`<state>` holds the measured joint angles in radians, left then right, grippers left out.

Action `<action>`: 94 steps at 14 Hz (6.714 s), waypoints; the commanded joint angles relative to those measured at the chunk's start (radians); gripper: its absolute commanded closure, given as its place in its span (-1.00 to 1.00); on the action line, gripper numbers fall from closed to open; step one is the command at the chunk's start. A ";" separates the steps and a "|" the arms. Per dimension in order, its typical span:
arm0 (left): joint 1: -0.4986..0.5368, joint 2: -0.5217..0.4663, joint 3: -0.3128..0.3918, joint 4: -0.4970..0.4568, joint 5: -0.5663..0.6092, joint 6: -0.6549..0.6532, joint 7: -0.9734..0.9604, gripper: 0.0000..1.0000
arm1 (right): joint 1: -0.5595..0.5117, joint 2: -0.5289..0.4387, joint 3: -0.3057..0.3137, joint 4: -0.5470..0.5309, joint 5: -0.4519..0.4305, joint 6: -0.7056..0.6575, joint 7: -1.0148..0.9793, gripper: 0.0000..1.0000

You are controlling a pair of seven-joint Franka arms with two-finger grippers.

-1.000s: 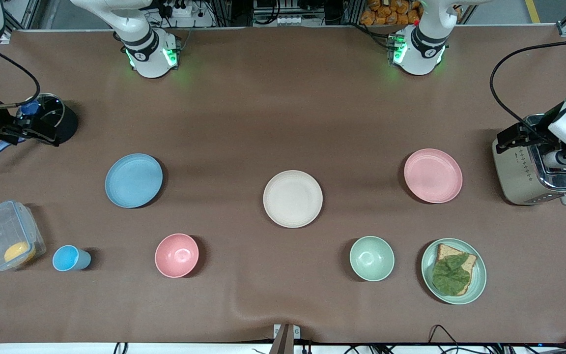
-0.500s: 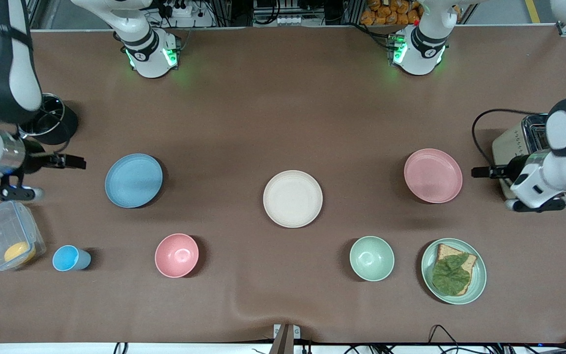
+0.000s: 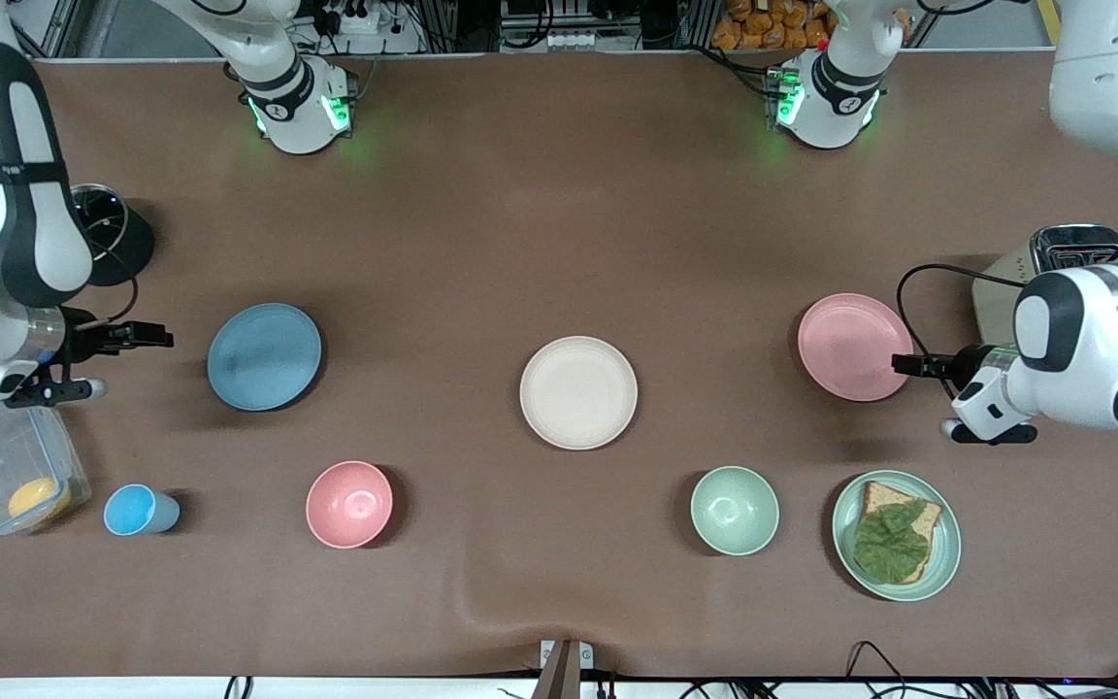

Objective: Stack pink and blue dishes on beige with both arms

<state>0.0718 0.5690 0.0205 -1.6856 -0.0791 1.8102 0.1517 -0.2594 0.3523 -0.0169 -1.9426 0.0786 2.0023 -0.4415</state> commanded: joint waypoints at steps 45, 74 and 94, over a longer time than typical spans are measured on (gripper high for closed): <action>-0.325 0.210 -0.203 0.214 -0.344 0.308 -0.191 1.00 | 0.356 0.214 0.022 0.404 0.434 -0.401 0.362 1.00; -0.320 0.032 -0.179 0.188 -0.095 0.253 -0.297 -1.00 | 0.541 0.266 0.023 0.416 0.526 -0.251 0.546 1.00; -0.163 -0.495 -0.096 0.128 0.078 -0.152 -0.205 -1.00 | 0.718 0.422 0.017 0.525 0.621 0.095 0.633 -1.00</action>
<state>-0.0377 0.1224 -0.1185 -1.4818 0.0088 1.6536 -0.0386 0.4988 0.7826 0.0002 -1.4479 0.6814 2.1647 0.1876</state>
